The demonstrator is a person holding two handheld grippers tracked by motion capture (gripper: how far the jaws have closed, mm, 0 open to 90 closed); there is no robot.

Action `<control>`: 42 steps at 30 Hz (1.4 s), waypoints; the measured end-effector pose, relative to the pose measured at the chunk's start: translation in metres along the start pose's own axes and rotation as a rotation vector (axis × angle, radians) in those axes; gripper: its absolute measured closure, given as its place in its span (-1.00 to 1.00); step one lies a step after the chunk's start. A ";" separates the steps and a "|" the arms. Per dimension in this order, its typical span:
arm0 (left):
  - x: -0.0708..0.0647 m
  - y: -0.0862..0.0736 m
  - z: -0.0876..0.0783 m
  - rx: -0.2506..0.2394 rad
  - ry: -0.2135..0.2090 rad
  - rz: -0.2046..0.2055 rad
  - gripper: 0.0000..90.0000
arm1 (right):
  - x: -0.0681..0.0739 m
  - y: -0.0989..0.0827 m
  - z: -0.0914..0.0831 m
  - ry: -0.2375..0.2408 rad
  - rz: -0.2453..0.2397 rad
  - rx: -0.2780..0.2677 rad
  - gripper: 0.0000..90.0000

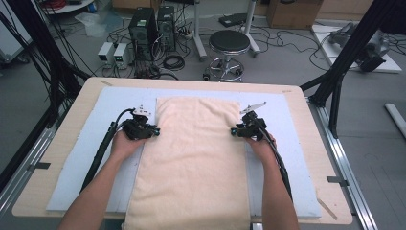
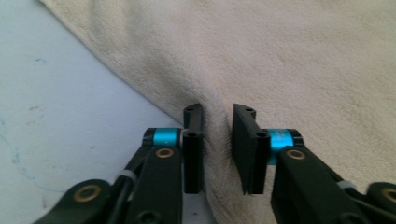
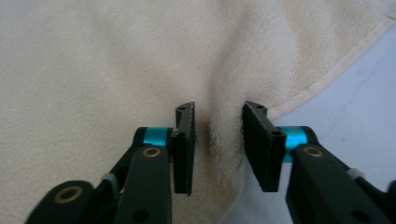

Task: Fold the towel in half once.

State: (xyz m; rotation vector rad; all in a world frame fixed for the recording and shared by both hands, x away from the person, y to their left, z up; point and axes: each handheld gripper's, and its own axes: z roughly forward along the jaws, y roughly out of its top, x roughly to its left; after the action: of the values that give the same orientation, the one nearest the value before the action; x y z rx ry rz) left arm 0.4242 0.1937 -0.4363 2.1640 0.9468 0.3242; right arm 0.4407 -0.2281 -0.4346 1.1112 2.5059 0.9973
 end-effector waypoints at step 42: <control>-0.091 -0.077 -0.161 -0.198 -0.222 0.163 0.41 | 0.107 -0.070 -0.148 0.296 -0.226 -0.186 0.40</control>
State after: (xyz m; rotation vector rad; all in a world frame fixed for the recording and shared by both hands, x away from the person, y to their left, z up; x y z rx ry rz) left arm 0.2421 0.2483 -0.3744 2.0484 0.5914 0.2386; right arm 0.2613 -0.2577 -0.3639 0.6500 2.6153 1.3774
